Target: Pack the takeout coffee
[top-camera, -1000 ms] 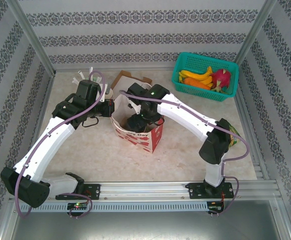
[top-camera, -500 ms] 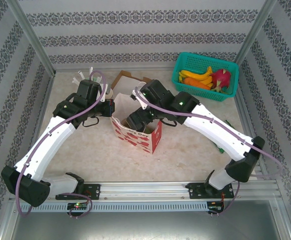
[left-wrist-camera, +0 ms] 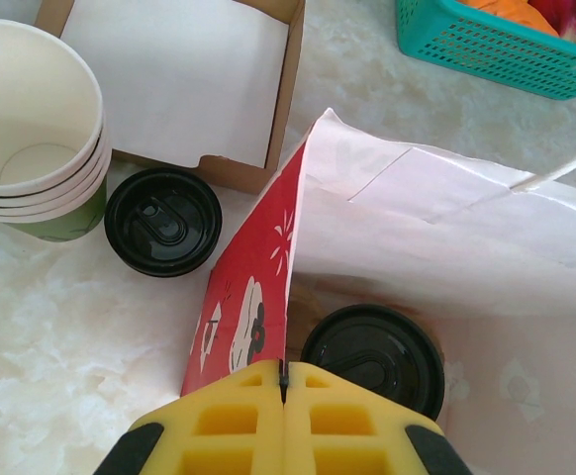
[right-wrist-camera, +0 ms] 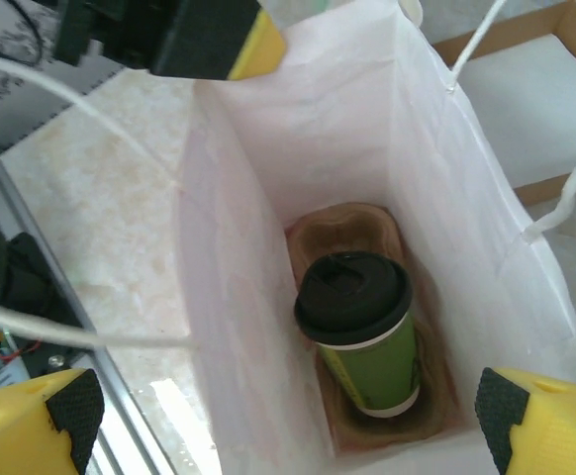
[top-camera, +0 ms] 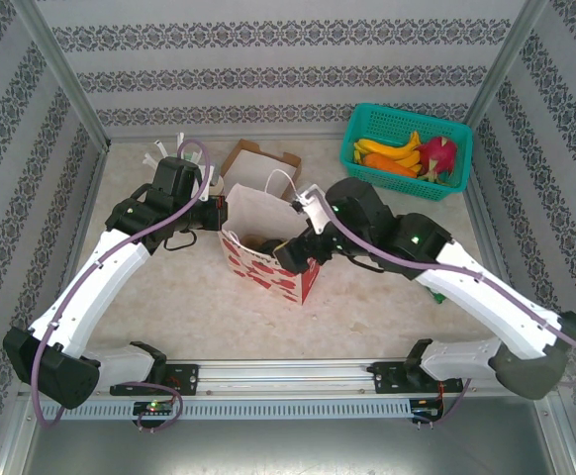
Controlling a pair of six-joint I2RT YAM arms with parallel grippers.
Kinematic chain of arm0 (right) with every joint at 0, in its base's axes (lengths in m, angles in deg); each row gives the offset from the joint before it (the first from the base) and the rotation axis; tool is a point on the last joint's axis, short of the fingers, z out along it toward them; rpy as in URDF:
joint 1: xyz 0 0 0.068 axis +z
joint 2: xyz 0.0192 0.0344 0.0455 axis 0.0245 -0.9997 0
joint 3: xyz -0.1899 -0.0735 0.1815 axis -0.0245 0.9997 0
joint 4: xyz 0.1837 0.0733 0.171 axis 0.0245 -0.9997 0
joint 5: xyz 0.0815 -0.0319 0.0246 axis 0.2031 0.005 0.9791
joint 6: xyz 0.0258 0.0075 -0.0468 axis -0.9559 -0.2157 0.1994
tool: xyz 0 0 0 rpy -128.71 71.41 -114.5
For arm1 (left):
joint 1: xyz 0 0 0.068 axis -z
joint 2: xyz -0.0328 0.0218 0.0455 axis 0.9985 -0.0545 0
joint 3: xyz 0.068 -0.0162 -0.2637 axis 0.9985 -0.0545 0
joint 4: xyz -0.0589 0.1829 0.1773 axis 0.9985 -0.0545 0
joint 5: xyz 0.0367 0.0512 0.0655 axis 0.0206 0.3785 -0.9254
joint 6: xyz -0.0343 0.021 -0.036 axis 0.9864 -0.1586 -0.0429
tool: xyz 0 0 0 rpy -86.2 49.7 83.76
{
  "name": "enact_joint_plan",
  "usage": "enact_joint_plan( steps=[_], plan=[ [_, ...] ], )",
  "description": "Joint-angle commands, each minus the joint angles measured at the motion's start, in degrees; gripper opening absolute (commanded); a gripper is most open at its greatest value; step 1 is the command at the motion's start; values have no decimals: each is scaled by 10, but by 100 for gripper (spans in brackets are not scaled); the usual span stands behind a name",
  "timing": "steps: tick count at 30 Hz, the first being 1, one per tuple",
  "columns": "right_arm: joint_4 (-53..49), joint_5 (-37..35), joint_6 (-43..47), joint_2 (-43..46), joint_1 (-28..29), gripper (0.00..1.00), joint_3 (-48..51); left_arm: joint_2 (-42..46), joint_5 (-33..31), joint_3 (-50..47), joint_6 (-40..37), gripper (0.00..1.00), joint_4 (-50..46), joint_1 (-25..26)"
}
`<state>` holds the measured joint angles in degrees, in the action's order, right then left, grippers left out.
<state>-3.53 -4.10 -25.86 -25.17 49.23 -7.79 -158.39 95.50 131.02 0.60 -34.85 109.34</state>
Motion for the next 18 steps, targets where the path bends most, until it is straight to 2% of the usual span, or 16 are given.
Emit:
enact_joint_plan(
  steps=[1, 3, 5, 8, 13, 18],
  plan=[
    [40, 30, -27, 40, -5, 98, 45, -3, 11, 5, 7, 0, 21, 4],
    [76, 36, -52, 68, -15, 98, 92, -4, 14, 6, 6, 0, 23, 4],
    [90, 4, -78, 82, -21, 98, 118, -5, 15, 8, 5, 0, 22, 3],
    [67, -15, -130, 70, -37, 98, 105, -5, 16, 6, 7, 0, 22, 4],
    [50, -111, -201, 51, -40, 98, 91, -8, 20, 7, 8, 0, 24, 3],
    [32, -140, -269, 41, -40, 98, 86, -6, 17, 7, 9, 0, 20, 3]
  ],
)
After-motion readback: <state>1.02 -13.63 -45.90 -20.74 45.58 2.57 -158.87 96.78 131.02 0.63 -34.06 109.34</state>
